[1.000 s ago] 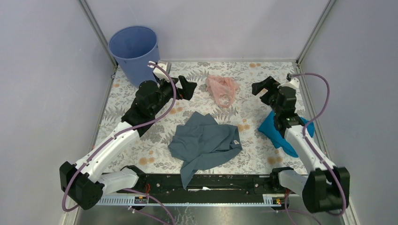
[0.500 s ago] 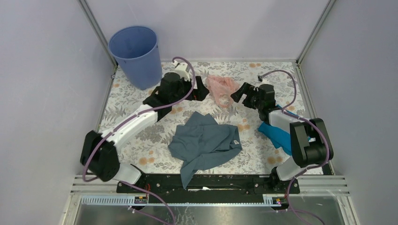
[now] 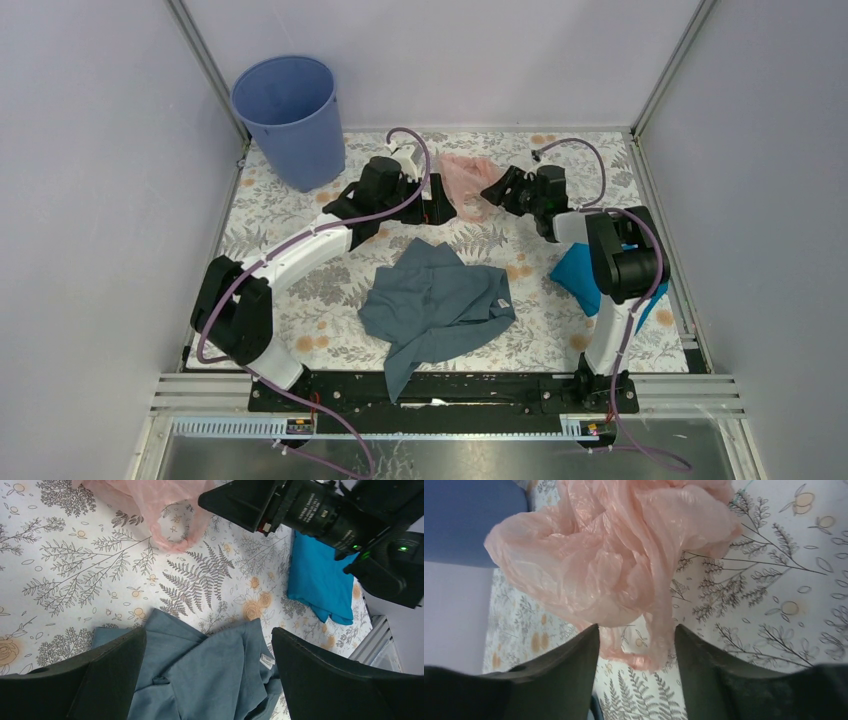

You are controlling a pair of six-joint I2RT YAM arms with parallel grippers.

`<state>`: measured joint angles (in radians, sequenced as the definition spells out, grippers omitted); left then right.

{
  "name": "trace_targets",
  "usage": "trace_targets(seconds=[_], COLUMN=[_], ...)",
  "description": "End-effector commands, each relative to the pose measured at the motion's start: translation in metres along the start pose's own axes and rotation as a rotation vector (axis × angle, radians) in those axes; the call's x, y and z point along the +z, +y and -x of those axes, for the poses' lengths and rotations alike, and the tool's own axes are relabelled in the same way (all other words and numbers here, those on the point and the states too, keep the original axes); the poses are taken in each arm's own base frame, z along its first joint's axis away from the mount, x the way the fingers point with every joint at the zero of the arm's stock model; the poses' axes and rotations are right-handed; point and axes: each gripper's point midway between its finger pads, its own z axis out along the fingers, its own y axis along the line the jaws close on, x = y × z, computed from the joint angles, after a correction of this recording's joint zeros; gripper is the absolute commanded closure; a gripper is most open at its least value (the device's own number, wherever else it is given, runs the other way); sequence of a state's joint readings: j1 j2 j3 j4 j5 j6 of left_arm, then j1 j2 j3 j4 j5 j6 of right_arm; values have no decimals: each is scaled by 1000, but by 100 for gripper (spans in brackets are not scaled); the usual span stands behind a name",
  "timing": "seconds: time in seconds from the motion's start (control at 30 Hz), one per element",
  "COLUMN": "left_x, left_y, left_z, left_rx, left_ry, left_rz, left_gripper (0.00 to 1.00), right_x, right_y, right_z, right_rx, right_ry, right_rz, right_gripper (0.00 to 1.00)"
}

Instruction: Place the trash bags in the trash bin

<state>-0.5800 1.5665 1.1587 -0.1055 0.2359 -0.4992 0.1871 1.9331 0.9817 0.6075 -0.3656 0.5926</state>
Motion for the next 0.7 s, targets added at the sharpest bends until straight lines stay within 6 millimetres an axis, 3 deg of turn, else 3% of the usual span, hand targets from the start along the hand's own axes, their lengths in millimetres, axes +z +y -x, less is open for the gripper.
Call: trace_targets(seconds=[0.0, 0.1, 0.17, 0.23, 0.5, 0.67], left_x=[-17, -21, -24, -27, -37, -32], left_y=[-26, -28, -28, -29, -33, -28], left_z=[33, 36, 39, 42, 48, 44], left_rx=[11, 6, -1, -7, -63, -168], left_ry=[-85, -88, -95, -106, -125, -103], left_rz=[-58, -59, -48, -47, -61, -110], left_gripper=[1, 1, 1, 1, 1, 1], right_x=[15, 21, 19, 12, -24, -44], right_y=[26, 25, 32, 39, 71, 89], right_z=[17, 7, 2, -5, -19, -16], right_rx=[24, 67, 93, 115, 231, 343], right_ry=[-32, -4, 7, 8, 7, -16], right_rz=[131, 161, 206, 236, 303, 381], right_gripper=[46, 66, 88, 98, 100, 100])
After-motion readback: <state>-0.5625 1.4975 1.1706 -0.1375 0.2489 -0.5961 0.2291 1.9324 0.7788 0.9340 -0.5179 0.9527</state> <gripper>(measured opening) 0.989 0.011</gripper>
